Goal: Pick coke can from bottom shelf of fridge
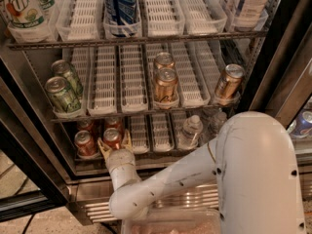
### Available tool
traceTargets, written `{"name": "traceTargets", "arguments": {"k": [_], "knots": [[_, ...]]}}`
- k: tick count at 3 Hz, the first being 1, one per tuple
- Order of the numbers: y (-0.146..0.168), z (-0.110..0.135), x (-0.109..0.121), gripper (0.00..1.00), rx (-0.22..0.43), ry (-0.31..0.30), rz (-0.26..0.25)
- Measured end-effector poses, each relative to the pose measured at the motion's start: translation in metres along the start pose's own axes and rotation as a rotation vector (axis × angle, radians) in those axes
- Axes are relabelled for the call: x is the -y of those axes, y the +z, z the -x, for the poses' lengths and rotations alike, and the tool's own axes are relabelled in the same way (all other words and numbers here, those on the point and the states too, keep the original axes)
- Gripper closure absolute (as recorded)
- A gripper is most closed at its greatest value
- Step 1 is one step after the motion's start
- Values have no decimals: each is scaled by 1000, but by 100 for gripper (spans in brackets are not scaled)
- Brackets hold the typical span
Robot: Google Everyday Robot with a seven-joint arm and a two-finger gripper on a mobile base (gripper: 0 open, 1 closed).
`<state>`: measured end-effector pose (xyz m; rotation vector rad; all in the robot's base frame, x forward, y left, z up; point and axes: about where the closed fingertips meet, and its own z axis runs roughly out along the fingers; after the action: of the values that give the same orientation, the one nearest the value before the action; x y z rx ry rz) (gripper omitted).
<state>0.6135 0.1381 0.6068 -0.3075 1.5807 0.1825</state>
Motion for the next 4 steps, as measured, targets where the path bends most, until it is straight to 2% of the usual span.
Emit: {"name": "traceTargets", "arguments": {"k": [1, 2, 3, 4], "knots": [[0, 0, 0, 59, 0, 0, 0], [0, 0, 0, 82, 0, 0, 0], [0, 0, 0, 100, 0, 0, 0], [0, 4, -1, 100, -1, 9, 19]]}}
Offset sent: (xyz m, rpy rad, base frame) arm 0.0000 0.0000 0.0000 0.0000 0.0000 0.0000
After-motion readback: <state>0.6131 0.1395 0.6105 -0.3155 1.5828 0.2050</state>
